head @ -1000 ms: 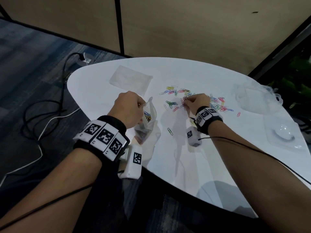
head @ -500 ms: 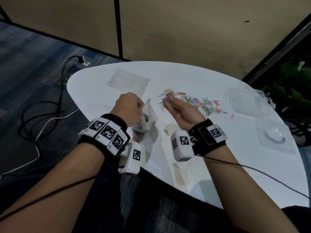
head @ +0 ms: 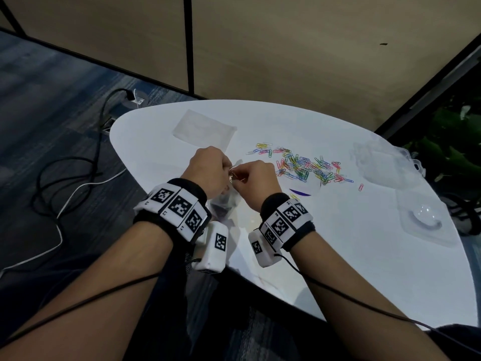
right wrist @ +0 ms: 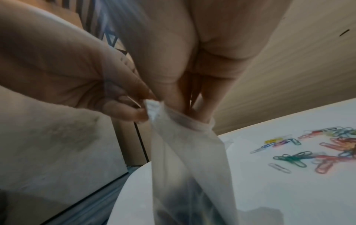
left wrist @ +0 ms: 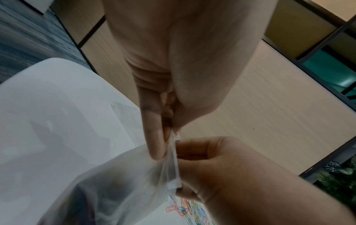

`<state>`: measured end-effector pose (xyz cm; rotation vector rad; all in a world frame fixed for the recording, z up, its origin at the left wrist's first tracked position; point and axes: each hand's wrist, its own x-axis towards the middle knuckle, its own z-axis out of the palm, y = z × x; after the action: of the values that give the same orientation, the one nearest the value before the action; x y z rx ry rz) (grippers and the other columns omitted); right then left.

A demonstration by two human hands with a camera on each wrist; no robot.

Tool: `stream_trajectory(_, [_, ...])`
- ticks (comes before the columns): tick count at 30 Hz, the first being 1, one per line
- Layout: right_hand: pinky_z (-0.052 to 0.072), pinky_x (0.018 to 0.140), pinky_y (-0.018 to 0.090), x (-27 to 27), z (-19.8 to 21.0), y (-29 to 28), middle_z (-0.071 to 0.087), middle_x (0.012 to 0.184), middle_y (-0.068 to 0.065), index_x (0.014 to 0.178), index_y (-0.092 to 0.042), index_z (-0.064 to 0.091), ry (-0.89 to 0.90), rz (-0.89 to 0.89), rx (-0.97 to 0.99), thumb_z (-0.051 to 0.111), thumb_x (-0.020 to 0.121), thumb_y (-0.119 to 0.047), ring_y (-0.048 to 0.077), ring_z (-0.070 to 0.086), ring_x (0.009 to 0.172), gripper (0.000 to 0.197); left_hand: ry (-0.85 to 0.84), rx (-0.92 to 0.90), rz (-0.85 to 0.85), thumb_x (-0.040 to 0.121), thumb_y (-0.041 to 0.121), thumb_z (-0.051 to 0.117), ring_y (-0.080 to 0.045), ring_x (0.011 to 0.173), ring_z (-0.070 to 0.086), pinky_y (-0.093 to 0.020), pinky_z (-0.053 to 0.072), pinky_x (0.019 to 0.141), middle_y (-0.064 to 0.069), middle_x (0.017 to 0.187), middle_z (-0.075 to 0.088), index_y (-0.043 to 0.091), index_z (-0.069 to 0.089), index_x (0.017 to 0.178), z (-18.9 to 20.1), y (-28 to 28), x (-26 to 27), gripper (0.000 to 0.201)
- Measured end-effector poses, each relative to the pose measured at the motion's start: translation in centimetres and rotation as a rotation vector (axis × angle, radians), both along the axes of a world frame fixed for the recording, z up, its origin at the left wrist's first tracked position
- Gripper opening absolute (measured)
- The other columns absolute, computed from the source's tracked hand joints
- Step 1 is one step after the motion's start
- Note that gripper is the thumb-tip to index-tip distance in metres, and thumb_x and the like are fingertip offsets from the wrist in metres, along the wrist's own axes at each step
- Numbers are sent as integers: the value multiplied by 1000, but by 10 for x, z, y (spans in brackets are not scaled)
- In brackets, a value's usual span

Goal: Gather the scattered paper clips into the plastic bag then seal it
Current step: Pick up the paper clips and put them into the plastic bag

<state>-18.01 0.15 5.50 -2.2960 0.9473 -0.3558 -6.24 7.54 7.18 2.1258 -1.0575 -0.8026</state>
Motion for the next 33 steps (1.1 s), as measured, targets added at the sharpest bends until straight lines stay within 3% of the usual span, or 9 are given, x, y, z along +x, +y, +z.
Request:
stream_trajectory(6, [37, 61, 29, 1, 4, -1, 61, 63, 5, 66, -19, 69, 165, 127, 34, 54, 91, -20, 22, 51, 62, 30, -6, 3, 22, 93, 4, 52, -37, 85, 74, -44, 62, 83, -17, 92, 75, 6, 78, 96, 3, 1, -2, 27])
stream_trajectory(9, [57, 69, 26, -13, 8, -6, 76, 86, 1, 95, -15, 77, -41, 57, 272, 61, 91, -17, 14, 71, 69, 17, -8, 10, 35, 93, 2, 52, -38, 84, 74, -44, 62, 82, -18, 93, 74, 6, 78, 96, 2, 1, 0, 26])
stream_trajectory(13, [62, 67, 36, -44, 0, -20, 75, 88, 10, 100, -6, 75, -290, -178, 484, 65, 88, -4, 26, 74, 71, 16, 5, 11, 51, 92, 0, 54, -38, 82, 74, -45, 63, 78, -18, 92, 75, 4, 79, 94, 0, 1, 4, 25])
stream_trajectory(18, [61, 75, 34, -80, -54, -28, 68, 83, 2, 106, -12, 65, 149, -370, 462, 82, 74, -14, 19, 72, 73, 36, 15, 22, 56, 92, -1, 55, -38, 81, 74, -44, 64, 78, -19, 89, 75, 3, 78, 95, 0, 2, 4, 24])
stream_trajectory(20, [53, 76, 25, -79, -75, -21, 63, 87, -1, 107, -14, 63, 244, -389, 411, 84, 70, -20, 16, 65, 79, 43, 19, 28, 55, 92, 0, 56, -36, 81, 75, -43, 64, 78, -18, 90, 76, 5, 79, 95, 0, 3, 5, 23])
stream_trajectory(22, [45, 74, 21, -67, -85, -18, 63, 89, 1, 105, -13, 65, 181, -437, 314, 81, 73, -21, 14, 59, 81, 36, 26, 34, 54, 91, 1, 58, -34, 83, 75, -43, 64, 79, -17, 91, 76, 6, 79, 95, -2, 5, 7, 22])
stream_trajectory(29, [55, 89, 28, -15, -96, -87, 72, 93, 7, 88, -12, 73, 106, -439, 101, 76, 76, -11, 21, 68, 87, 12, 19, 34, 45, 95, 7, 57, -28, 72, 78, -40, 65, 76, -14, 87, 77, 8, 78, 96, -1, 5, 11, 21])
stream_trajectory(31, [48, 91, 23, -10, -93, -108, 64, 112, 7, 101, -13, 70, 238, -305, -42, 73, 79, -11, 20, 63, 97, 23, 16, 35, 41, 95, 8, 58, -29, 74, 77, -40, 64, 77, -14, 89, 77, 8, 78, 96, 0, 4, 10, 20])
stream_trajectory(33, [40, 105, 31, -10, -95, -120, 51, 134, 9, 121, -17, 64, 324, -77, -222, 67, 86, -13, 25, 53, 118, 36, 18, 33, 37, 94, 8, 58, -30, 76, 77, -41, 64, 77, -14, 89, 76, 7, 78, 95, 0, 4, 9, 20])
